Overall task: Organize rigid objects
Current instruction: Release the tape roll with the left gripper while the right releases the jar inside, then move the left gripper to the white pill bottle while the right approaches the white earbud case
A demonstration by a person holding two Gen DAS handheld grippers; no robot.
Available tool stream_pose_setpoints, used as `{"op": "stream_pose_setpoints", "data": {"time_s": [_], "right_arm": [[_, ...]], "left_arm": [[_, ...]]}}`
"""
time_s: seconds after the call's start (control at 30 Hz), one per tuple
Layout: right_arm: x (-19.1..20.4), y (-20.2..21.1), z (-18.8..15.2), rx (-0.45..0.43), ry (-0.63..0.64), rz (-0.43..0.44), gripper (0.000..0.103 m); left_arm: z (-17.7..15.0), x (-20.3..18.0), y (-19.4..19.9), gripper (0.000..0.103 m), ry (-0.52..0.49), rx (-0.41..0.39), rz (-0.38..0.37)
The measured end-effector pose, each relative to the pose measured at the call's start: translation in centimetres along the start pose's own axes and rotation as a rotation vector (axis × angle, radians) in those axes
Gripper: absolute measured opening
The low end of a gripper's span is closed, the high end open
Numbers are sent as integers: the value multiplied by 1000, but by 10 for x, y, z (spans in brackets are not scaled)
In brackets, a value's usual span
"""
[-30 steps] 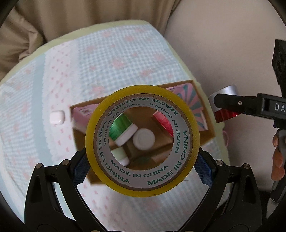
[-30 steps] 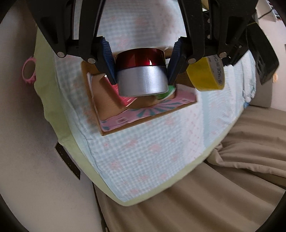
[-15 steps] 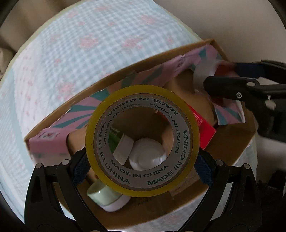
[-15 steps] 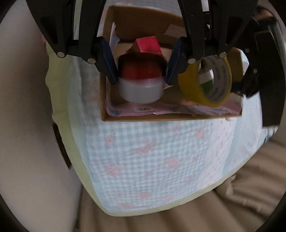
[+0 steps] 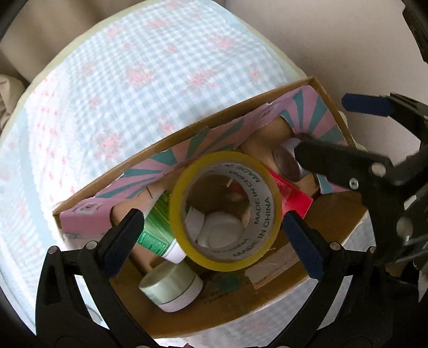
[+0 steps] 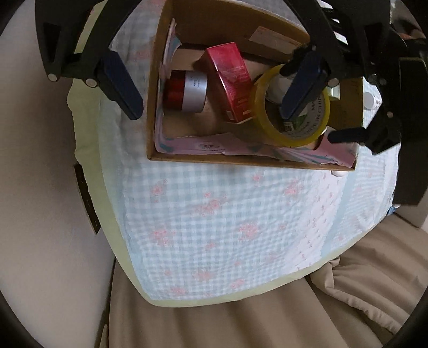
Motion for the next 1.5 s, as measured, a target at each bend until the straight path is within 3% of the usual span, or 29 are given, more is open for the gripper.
{"op": "stream_pose_setpoints", "data": {"time_s": [0.33,0.7,0.97,1.17,1.33,1.5], "right_arm": [[10,27,-4,-72,-30,40,103],[49,101,-7,-143,30,11,103],[117,159,-13,-210,118,37,103],[179,169,-21,-214,203,48,103],[228,159,-29,-193,279,66,103],[270,135,-32,-140,345,115,103]], "left_arm": [[-14,-1,29,103,5,-26,7],[-45,8,119,103,79,-129,27],[-105,58,200,103,259,-231,64],[-171,116,234,103,471,-281,107],[-225,172,234,103,681,-275,113],[-274,221,212,103,852,-215,102]]}}
Point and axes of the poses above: each gripper's, at about its wrist camera, not at the fingertips, and y roughly against the way its jaws point, x to its left, z to its top, the point moved 7 cm from there along -y, roughly the way its jaws point, and after that the axes turned 5 degrees about z, right-handed, at the moved point
